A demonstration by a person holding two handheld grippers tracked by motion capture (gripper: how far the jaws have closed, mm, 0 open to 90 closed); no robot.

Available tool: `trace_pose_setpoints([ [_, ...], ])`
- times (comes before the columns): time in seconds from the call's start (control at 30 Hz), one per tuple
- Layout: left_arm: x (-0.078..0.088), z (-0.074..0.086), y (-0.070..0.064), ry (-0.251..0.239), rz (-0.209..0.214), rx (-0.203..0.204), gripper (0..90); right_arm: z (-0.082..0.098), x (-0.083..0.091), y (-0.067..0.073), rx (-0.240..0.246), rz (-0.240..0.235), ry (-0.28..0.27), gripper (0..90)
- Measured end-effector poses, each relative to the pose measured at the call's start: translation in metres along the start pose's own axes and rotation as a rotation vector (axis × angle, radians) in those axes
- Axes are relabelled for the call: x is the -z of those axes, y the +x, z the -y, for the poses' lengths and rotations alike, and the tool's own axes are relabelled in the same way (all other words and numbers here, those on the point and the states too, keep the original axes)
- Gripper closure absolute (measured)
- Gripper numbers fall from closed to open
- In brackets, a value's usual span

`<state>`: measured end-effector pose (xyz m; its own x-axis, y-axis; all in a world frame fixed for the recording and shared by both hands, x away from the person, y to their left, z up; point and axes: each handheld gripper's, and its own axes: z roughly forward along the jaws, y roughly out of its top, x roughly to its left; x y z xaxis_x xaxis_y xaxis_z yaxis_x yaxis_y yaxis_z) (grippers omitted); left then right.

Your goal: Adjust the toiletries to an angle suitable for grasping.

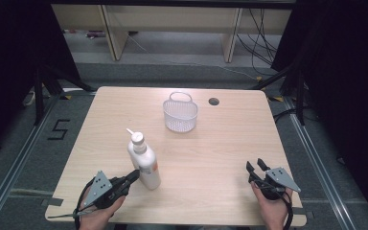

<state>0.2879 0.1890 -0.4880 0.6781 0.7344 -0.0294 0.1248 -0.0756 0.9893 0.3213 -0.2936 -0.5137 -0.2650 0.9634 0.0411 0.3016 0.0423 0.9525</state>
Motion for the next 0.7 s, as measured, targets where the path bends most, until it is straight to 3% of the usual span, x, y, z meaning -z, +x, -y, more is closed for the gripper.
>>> trace_pose_setpoints([
  [0.2, -0.013, -0.005, -0.007, -0.005, 0.019, 0.008, 89.6, 0.0, 0.0, 0.0, 0.028, 0.021, 0.003, 52.2],
  [0.27, -0.018, -0.007, -0.008, -0.008, 0.024, 0.003, 89.5, 0.0, 0.0, 0.001, 0.018, 0.005, 0.003, 52.1],
  [0.7, -0.043, -0.012, -0.017, 0.011, 0.016, 0.004, 89.5, 0.0, 0.0, 0.0, 0.036, 0.014, -0.004, 51.3],
])
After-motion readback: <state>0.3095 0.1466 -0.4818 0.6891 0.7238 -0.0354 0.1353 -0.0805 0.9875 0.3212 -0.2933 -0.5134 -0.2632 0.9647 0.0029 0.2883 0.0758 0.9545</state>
